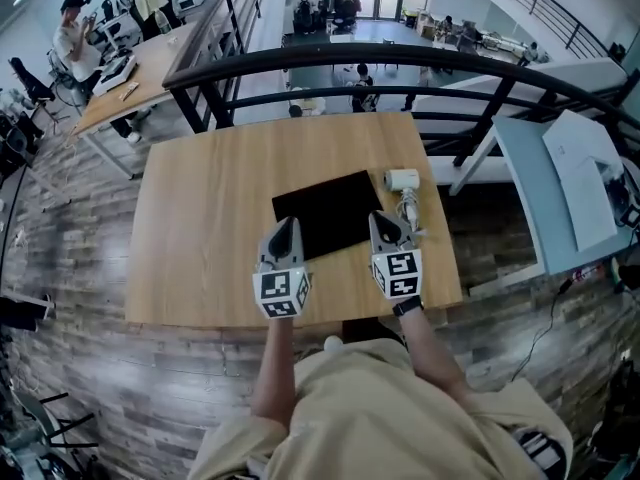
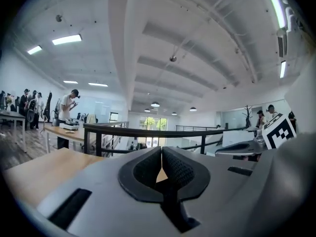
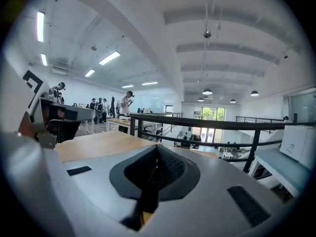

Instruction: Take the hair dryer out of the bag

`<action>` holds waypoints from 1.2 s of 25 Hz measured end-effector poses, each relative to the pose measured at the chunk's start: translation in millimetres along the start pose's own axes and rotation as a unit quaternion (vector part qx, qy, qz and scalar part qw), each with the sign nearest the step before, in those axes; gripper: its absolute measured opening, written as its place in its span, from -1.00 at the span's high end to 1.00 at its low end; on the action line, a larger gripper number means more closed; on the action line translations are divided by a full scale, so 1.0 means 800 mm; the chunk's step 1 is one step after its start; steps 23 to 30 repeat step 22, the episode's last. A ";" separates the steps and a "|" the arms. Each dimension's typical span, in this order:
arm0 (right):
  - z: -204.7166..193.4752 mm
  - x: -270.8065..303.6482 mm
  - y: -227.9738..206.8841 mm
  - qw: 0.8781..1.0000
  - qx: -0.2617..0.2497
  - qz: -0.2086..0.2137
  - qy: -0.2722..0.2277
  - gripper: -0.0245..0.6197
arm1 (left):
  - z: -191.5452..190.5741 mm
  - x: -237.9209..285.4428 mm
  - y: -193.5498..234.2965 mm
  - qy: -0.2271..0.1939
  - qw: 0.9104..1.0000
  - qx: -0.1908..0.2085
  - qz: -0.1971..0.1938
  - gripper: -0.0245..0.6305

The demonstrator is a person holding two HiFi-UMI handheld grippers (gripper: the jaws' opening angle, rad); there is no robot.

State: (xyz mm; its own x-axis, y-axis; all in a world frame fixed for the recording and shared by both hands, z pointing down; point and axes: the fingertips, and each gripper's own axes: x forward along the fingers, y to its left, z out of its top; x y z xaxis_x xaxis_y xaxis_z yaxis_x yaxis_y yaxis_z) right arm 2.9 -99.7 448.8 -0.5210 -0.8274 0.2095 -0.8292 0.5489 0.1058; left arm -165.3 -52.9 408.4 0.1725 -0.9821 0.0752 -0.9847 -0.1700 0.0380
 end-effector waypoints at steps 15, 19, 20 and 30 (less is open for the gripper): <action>0.039 -0.067 0.047 0.999 -0.025 -0.008 -0.039 0.88 | -0.009 -0.071 -0.018 -0.012 1.000 0.000 0.005 0.89; 0.010 -0.071 0.038 0.999 -0.021 -0.007 -0.034 0.88 | -0.036 -0.067 -0.026 -0.006 1.000 0.002 0.006 0.89; 0.002 -0.070 0.038 0.999 -0.020 -0.005 -0.032 0.88 | -0.045 -0.065 -0.027 -0.002 1.000 0.002 0.005 0.89; -0.013 -0.068 0.039 0.999 -0.020 0.000 -0.027 0.88 | -0.065 -0.061 -0.027 0.009 1.000 -0.002 0.003 0.89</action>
